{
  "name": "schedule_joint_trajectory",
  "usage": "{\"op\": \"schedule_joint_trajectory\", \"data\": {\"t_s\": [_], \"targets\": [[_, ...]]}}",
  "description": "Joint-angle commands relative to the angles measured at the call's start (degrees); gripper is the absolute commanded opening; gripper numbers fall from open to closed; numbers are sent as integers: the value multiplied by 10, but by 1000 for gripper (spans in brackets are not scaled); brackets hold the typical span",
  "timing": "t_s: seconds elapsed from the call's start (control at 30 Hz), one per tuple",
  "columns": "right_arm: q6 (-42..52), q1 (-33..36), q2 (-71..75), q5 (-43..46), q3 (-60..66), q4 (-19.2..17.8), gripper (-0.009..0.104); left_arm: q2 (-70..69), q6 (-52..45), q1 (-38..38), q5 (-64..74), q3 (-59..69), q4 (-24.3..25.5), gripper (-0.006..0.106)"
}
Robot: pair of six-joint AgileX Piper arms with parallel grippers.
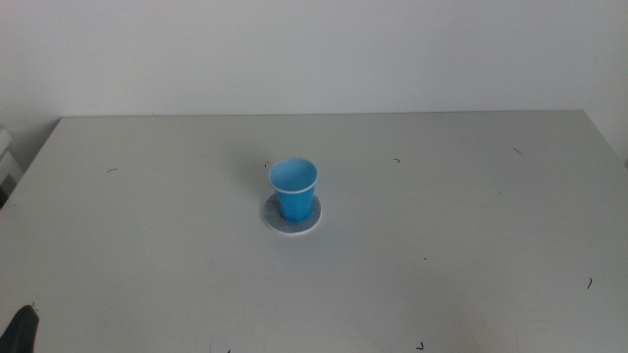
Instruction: Place an empty cup on a cup mat.
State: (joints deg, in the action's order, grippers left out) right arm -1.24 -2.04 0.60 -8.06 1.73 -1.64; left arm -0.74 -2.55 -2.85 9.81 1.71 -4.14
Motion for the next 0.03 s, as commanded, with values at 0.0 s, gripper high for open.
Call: {"op": "schedule_joint_trajectory", "data": {"t_s": [0.0], "targets": [[3,0,15,43,-5,-8,94,-9,5,-2,-44,-3,0,105]]}}
